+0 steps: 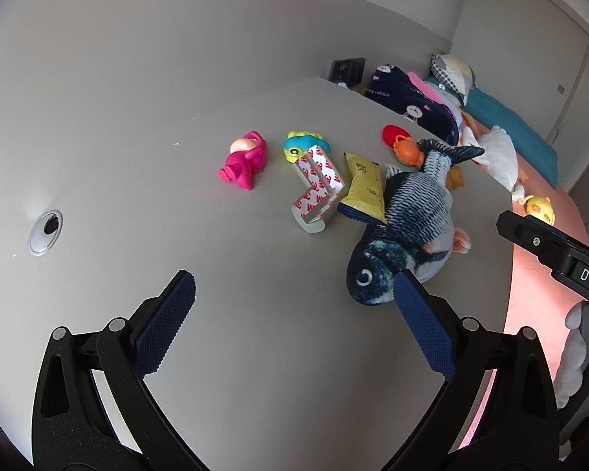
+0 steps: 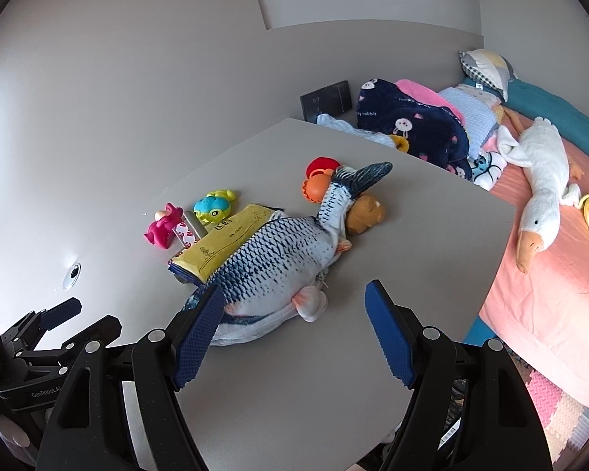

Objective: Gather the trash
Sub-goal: 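Grasp the blue fish plush with the right gripper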

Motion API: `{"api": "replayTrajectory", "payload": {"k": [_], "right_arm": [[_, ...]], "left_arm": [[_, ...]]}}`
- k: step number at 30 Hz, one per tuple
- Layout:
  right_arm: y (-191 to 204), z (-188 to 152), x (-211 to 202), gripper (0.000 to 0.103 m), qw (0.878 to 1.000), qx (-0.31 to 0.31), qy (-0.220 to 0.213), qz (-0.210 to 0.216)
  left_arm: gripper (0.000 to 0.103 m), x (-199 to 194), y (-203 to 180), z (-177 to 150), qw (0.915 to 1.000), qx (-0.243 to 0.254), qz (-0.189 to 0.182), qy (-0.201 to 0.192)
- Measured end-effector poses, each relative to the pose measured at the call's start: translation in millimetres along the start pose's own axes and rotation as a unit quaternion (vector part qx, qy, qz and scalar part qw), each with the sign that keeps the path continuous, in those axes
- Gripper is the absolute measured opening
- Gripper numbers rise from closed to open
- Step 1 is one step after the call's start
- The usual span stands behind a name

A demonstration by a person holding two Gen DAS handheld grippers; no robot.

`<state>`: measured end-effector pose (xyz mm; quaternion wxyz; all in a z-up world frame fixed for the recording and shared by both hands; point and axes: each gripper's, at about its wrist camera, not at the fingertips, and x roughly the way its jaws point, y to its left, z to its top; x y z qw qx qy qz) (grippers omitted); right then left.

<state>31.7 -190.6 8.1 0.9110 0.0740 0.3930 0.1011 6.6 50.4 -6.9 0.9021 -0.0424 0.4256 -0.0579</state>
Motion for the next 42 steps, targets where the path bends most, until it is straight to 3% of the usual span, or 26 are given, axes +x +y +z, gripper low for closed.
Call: {"api": "replayTrajectory", "payload": {"k": [18,27,30,35,42], "right_arm": [[15.1,12.2,67.7,0.075,0.999,-0.007,0.042,0.014],[11.8,8.7,89.8,0.072,0.999,0.002,0.047,0.017],[12.7,7.0,91.7,0.066,0.999,-0.004,0.04,0.022],[13.5,6.5,94.6,0.045,0.998,-0.007,0.052,0.023],[18.7,8.2,95.6,0.04,0.998,-0.022,0.059,0.011]], "left_arm": [[0.097,47.6,41.3,35.2,0.9992,-0.031,0.025,0.002],[0.097,75.1,45.8,59.9,0.9993,-0.021,0.031,-0.001],[0.097,83.3,47.0,64.7,0.9993,-0.02,0.031,0.0],[0.097,97.3,49.3,74.6,0.9994,-0.018,0.029,0.002],[0.096,114.8,53.1,85.3,0.9995,-0.007,0.032,0.002]]}}
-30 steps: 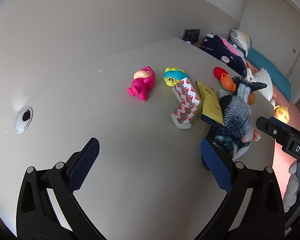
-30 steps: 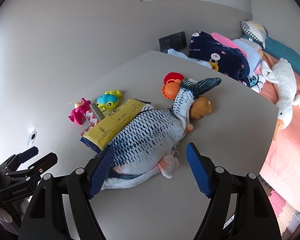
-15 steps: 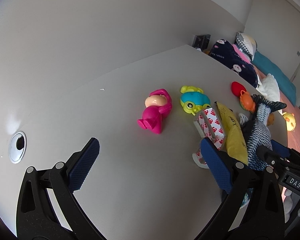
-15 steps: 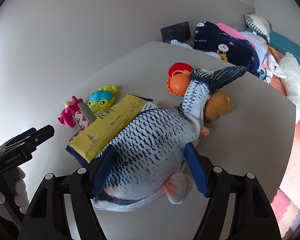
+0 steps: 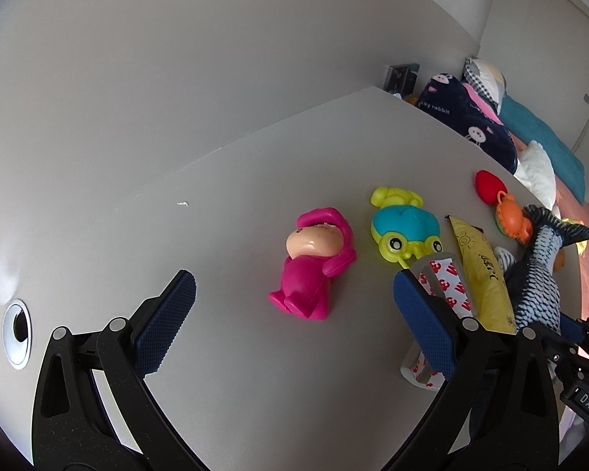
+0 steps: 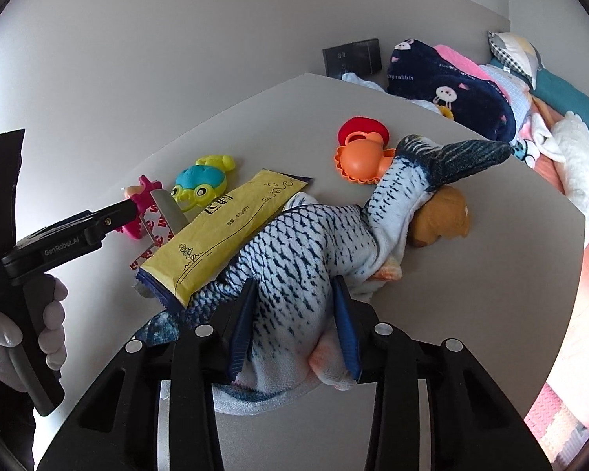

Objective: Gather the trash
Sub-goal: 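Grasp the blue fish plush with the right gripper, then grasp the pink doll toy with the left gripper while the right holds the fish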

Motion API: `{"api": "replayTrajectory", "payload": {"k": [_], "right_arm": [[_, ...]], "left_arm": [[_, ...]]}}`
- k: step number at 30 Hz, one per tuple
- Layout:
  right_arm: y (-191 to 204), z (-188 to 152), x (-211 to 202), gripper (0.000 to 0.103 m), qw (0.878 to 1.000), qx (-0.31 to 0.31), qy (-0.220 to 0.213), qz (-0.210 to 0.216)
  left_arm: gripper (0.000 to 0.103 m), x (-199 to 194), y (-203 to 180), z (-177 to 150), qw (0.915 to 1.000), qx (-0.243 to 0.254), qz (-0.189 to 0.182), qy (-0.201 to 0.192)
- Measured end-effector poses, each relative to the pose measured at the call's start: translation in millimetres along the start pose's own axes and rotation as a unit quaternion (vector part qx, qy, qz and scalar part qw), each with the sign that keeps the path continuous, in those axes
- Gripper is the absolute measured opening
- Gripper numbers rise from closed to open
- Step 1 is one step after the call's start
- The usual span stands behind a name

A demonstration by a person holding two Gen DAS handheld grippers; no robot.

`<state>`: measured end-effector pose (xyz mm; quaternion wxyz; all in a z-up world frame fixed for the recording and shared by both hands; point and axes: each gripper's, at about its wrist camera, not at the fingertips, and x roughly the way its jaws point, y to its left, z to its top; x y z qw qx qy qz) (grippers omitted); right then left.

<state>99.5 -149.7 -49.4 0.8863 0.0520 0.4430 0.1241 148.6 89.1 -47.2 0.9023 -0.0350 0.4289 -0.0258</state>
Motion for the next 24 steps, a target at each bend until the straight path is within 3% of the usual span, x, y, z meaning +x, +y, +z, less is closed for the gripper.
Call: {"api": "replayTrajectory", "payload": {"k": [12,16,24], "right_arm": [[-0.4,3.0,-4.8,0.024,1.0,0.003,0.004,0.012],[0.9,3.1,-9.0,0.019,1.0,-0.001,0.001,0.015],[2.6,2.0,-24.8,0.017,1.0,-0.008,-0.011,0.023]], "left_arm": [[0.066,31.0,1.6,9.1,0.9991,0.03,-0.008,0.03],[0.04,30.2,0.9,11.2,0.9989,0.034,-0.01,0.029],[0.038,4.1,5.7,12.1,0.9998,0.018,-0.003,0.003]]}}
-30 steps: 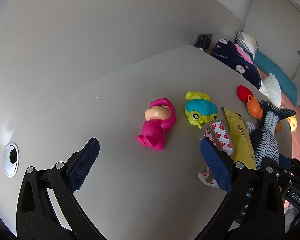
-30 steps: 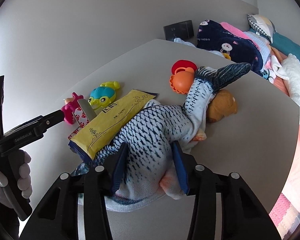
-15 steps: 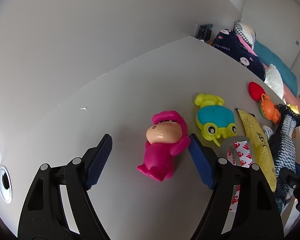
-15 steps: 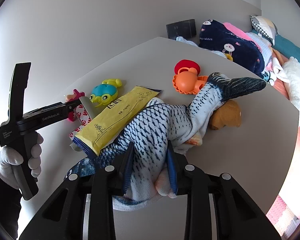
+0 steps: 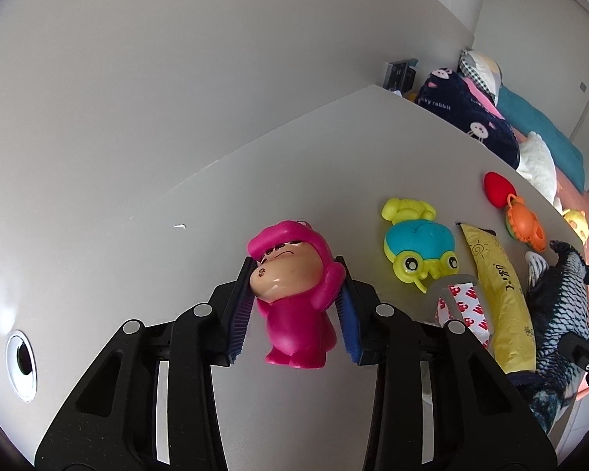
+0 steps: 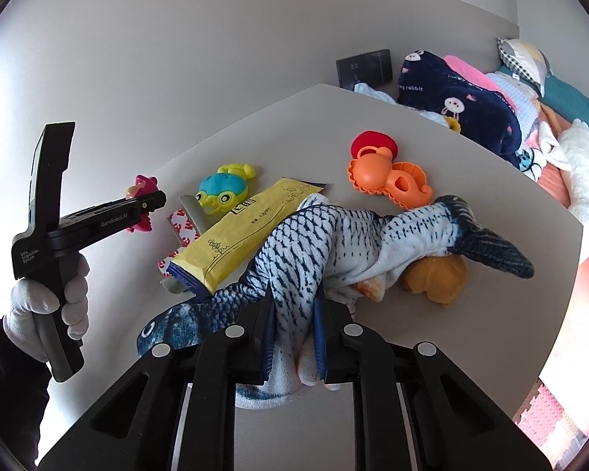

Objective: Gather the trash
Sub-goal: 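Grasp the pink doll toy with the left gripper while the right holds the fish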

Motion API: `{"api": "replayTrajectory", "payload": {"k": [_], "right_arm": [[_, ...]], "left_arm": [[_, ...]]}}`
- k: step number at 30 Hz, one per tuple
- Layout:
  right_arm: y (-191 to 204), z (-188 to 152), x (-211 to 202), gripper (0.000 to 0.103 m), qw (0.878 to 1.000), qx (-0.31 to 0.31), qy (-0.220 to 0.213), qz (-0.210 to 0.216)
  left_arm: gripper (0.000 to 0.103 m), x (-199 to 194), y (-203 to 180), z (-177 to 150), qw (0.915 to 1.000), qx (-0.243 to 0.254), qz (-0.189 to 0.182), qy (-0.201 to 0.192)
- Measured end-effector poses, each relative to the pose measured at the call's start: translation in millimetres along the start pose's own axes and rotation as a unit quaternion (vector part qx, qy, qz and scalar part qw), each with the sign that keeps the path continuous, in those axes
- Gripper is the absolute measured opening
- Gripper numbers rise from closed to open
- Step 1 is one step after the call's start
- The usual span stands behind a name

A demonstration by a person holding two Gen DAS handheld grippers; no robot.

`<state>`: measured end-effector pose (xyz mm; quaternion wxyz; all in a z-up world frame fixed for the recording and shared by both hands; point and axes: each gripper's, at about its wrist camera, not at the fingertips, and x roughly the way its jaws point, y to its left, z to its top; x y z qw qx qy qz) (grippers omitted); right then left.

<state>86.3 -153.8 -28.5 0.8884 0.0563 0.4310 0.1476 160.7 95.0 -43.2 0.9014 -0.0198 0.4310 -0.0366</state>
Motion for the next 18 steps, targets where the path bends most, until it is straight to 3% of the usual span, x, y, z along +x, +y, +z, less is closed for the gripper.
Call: {"api": "replayTrajectory", "payload": {"k": [18], "right_arm": [[-7.0,-12.3,-74.4,0.017,0.998,0.003,-0.055,0.0]], "left_arm": [[0.038,-91.7,-48.8,-18.6,0.999,0.017,-0.017,-0.037]]}}
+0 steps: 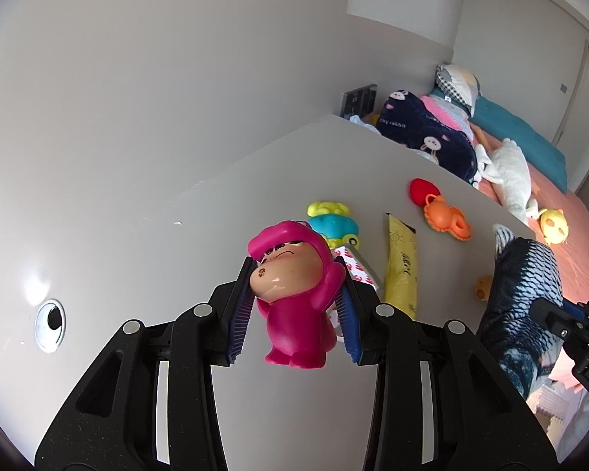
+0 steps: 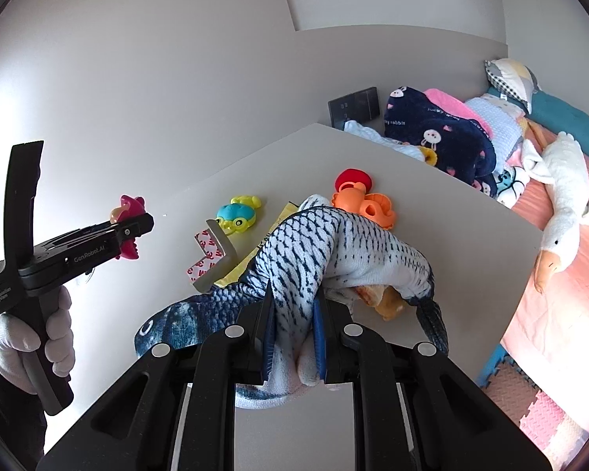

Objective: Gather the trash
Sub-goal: 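Grasp the pink doll toy with the left gripper while the right holds the fish, then carry the pink doll and fish plush over the black bin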

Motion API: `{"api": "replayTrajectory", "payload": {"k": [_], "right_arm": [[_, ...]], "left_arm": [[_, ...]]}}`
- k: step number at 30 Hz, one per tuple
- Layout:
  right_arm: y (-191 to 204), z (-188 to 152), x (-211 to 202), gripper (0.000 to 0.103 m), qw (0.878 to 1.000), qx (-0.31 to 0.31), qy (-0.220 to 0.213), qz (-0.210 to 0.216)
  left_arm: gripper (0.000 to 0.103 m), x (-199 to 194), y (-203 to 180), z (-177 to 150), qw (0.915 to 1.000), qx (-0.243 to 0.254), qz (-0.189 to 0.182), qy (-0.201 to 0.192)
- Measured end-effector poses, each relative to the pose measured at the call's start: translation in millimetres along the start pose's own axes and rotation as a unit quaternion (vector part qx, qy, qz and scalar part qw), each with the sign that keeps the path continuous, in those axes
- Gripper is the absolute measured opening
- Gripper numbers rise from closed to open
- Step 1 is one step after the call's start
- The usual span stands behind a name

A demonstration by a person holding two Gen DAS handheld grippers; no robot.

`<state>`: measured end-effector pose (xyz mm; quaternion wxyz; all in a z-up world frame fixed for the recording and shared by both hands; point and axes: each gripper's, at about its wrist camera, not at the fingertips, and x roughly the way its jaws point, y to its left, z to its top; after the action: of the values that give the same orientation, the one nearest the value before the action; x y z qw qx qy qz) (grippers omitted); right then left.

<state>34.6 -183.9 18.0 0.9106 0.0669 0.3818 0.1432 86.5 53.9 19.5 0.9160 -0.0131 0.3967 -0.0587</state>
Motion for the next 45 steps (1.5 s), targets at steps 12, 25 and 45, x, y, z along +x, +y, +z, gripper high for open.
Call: {"api": "replayTrajectory", "payload": {"k": [12,25,45], "right_arm": [[-38.0,-14.7,-53.1,0.017,0.999,0.025,-0.033,-0.033],[-90.7,-40.2,-101.4,0.018,0.993,0.075,-0.054,-0.079],[-157.1,-95.3,-170.9,0.018,0.973,0.142,-0.07,-0.166]], "left_arm": [[0.038,-24.8,-71.7,-10.6,0.9978,0.048,-0.046,-0.01],[0.038,-36.5,-158.9,-21.5,0.9871,0.12,-0.106,-0.006],[0.039,-52.4,-268.1,-55.9,0.9583,0.206,-0.197,0.015]]}}
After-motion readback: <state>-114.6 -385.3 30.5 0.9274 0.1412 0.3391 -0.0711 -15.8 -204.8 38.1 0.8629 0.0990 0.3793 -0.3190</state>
